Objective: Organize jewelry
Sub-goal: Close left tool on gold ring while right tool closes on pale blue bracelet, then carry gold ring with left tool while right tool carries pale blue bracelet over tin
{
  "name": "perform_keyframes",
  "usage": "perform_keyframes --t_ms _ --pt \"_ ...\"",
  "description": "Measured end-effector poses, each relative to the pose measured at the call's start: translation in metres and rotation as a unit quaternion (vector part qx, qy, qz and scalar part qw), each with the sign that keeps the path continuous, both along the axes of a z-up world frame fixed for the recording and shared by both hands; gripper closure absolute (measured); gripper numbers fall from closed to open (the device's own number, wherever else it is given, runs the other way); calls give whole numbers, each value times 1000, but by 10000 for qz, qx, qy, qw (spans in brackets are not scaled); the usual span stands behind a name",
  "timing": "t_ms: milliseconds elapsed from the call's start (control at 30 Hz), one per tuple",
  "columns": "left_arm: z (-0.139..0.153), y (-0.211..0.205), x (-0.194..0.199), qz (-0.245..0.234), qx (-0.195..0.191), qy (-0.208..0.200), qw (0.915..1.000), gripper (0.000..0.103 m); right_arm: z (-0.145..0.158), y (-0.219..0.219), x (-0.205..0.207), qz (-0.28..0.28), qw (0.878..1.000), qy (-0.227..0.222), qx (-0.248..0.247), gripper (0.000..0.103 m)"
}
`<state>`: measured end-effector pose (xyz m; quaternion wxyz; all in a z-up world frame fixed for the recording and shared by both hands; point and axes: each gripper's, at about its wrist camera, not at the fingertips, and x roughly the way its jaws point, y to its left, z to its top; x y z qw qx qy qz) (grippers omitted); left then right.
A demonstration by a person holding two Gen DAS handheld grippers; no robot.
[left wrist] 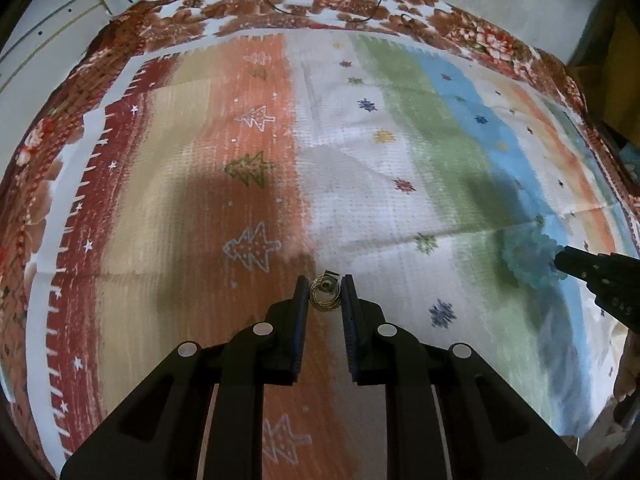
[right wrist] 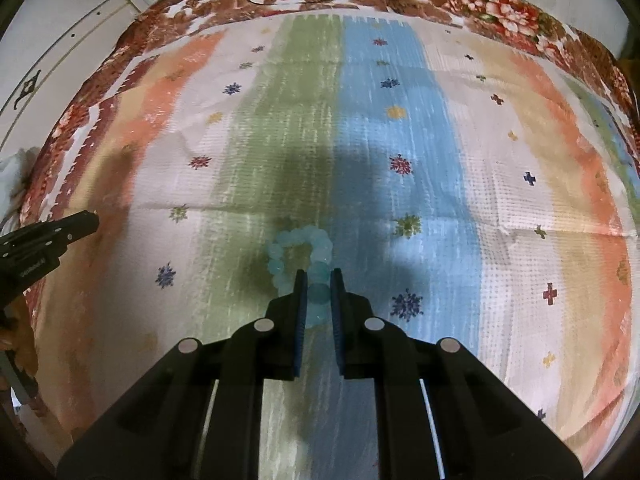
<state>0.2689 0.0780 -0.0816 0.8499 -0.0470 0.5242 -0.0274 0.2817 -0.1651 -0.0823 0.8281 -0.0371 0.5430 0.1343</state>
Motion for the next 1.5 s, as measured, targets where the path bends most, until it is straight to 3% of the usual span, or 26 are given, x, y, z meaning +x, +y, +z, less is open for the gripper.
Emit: perform_keyframes --t_ms 633,1500 --pt "23 -25 -63 9 -240 -194 9995 87 50 -2 -50 110 9984 -374 402 90" --pt "54 -65 -139 -476 -456 -633 9958 87 100 7 -129 606 9903 -828 934 90"
